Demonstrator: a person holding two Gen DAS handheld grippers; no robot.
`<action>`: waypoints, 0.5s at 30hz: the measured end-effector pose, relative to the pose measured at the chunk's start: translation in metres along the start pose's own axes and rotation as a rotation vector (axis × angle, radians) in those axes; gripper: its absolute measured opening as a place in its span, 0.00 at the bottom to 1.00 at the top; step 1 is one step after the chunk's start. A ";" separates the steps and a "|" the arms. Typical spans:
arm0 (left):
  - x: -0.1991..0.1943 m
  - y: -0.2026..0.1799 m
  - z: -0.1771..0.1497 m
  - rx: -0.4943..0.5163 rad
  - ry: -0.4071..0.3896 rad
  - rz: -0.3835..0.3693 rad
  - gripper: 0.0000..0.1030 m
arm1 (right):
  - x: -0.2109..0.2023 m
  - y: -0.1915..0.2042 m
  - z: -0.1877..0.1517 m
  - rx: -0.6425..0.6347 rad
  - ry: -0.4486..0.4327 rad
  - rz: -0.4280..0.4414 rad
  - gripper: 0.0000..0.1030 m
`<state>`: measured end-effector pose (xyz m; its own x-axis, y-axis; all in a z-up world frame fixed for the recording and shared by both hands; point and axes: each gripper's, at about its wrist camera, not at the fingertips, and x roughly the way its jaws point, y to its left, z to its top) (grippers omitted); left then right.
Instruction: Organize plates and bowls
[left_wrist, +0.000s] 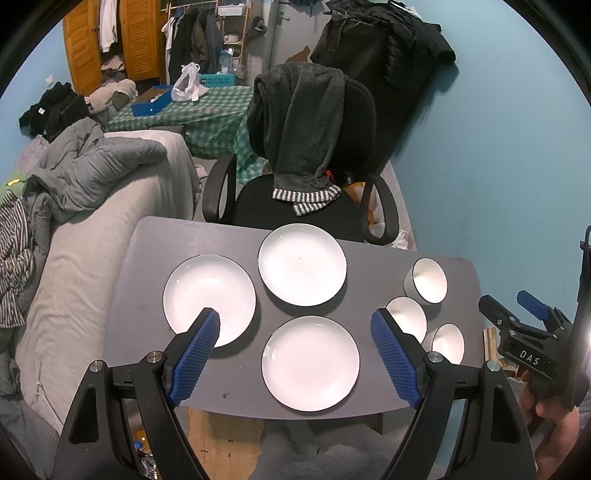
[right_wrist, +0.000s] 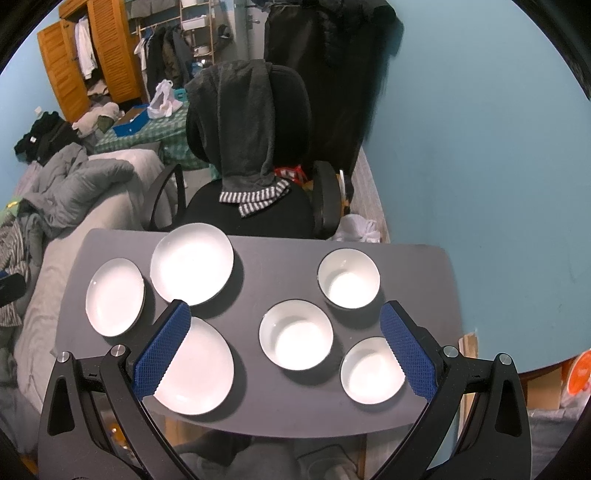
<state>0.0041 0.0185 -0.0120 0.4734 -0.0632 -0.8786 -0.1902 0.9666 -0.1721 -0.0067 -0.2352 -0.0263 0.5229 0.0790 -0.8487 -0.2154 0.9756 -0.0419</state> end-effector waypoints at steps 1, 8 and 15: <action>0.000 0.001 -0.002 -0.001 -0.001 0.000 0.83 | 0.000 0.001 0.000 -0.001 0.000 0.006 0.98; 0.002 0.013 -0.009 0.002 -0.002 0.016 0.83 | 0.003 0.014 0.002 -0.037 -0.013 0.023 0.98; 0.005 0.035 -0.017 -0.023 0.000 0.024 0.83 | 0.007 0.033 0.004 -0.087 -0.031 0.041 0.98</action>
<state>-0.0148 0.0484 -0.0296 0.4688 -0.0396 -0.8824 -0.2214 0.9619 -0.1607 -0.0066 -0.2013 -0.0318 0.5372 0.1266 -0.8339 -0.3074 0.9501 -0.0538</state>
